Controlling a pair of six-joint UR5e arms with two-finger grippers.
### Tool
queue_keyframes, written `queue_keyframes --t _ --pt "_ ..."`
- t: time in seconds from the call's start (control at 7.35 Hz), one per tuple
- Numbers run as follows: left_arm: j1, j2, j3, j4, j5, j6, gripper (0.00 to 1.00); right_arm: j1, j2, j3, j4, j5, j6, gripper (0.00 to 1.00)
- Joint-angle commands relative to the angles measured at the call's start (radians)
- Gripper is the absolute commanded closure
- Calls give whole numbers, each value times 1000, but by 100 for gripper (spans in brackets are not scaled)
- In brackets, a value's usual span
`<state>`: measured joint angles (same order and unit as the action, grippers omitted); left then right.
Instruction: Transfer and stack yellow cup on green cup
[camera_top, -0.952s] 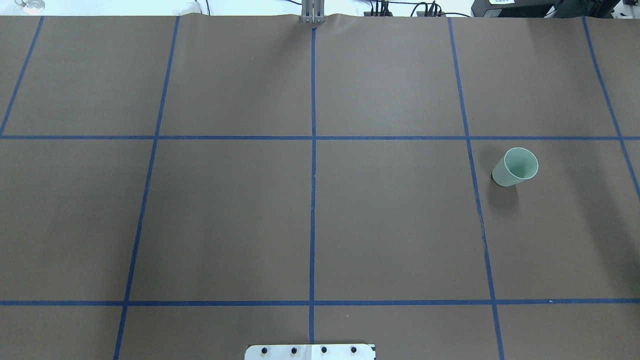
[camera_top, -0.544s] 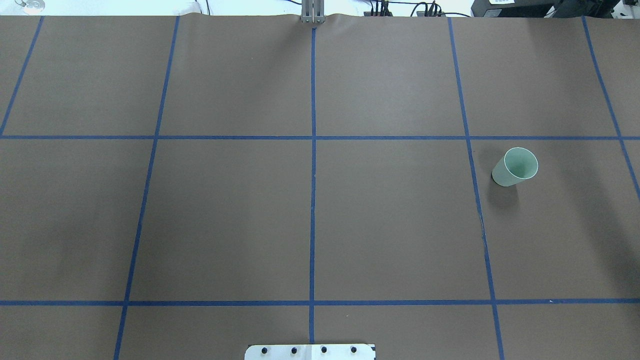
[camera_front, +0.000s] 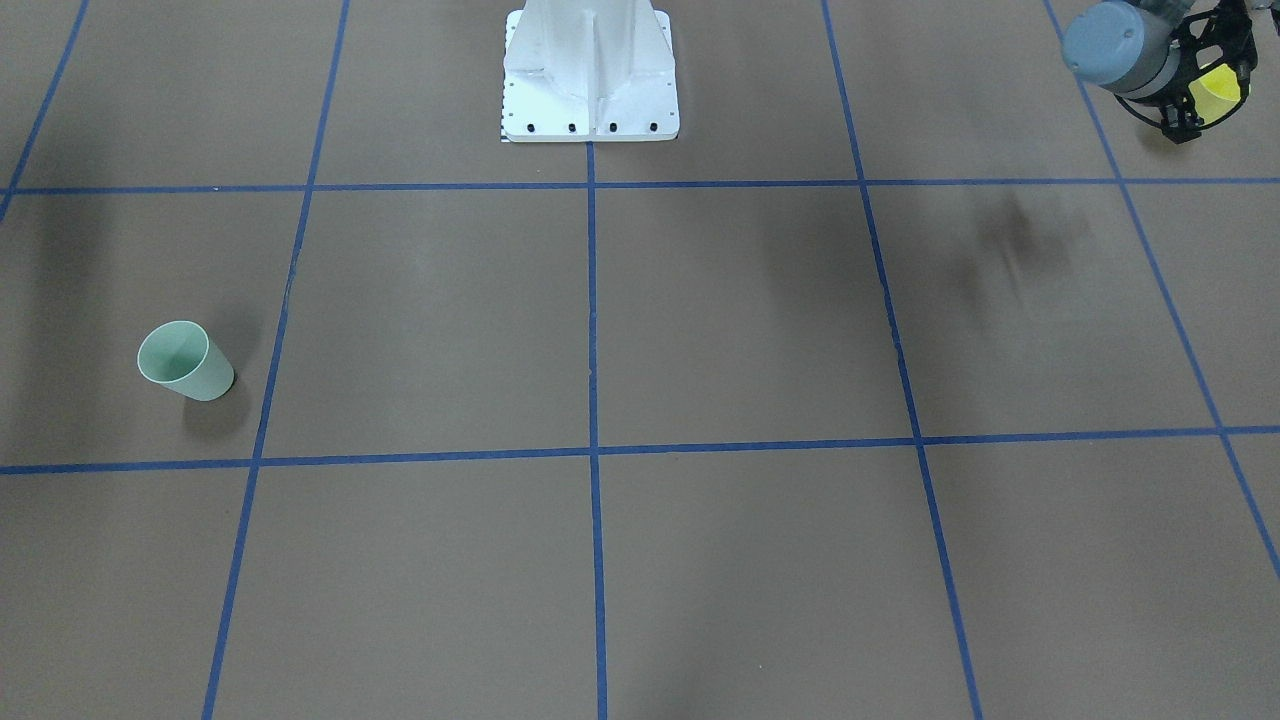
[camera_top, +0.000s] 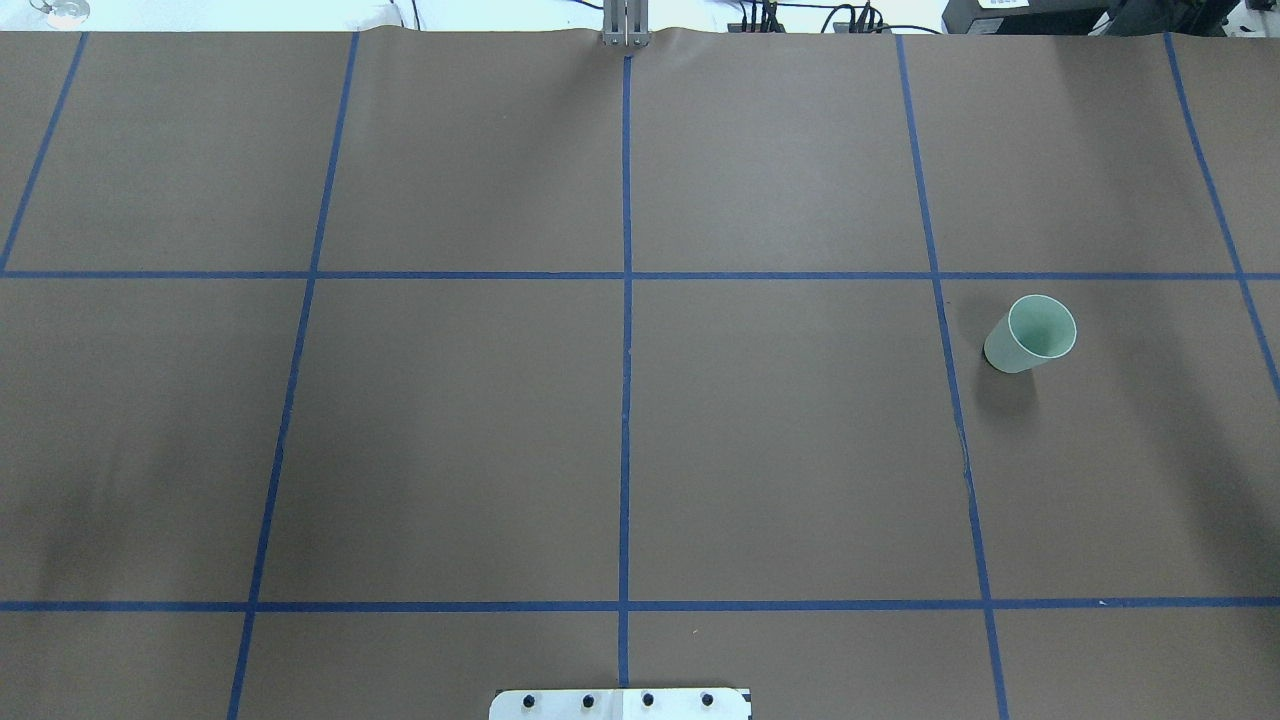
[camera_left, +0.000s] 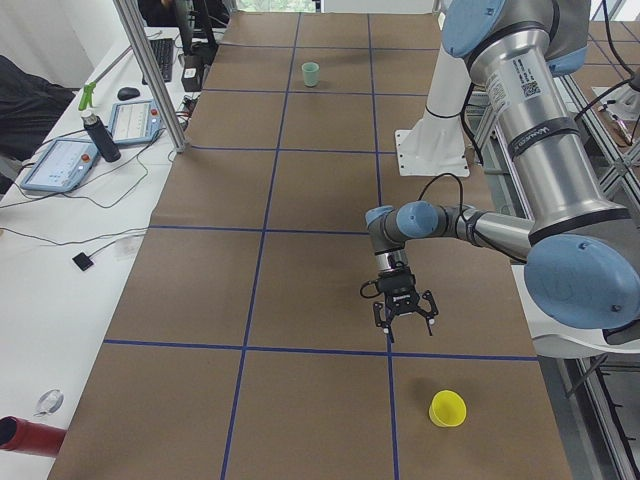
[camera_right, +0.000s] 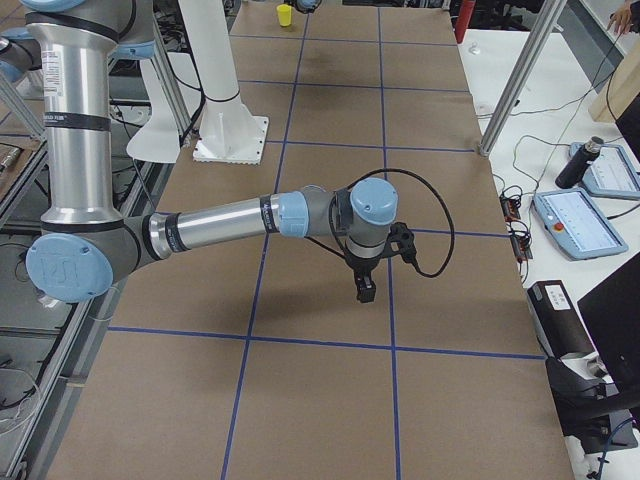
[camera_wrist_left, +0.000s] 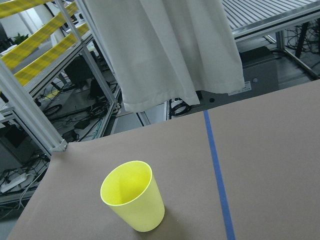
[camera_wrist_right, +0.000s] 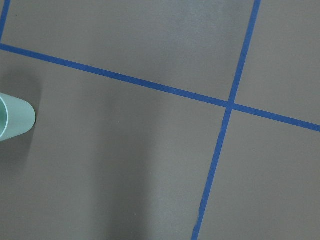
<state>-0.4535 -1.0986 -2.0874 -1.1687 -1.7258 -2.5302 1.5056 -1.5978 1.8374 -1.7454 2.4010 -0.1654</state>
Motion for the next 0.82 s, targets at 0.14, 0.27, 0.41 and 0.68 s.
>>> queue_keyframes --t 0.14,0.27,0.41,0.68 --pt "49 -61 209 -44 -54 -142 0 -4 2 0 6 10 4 1" --pt "52 -61 284 -99 -64 -168 0 -7 2 0 6 33 4 1" --pt "53 -60 327 -124 -69 -176 0 -10 2 2 4 44 3 1" --pt "55 -58 391 -128 -109 -176 0 -16 4 2 6 52 3 1"
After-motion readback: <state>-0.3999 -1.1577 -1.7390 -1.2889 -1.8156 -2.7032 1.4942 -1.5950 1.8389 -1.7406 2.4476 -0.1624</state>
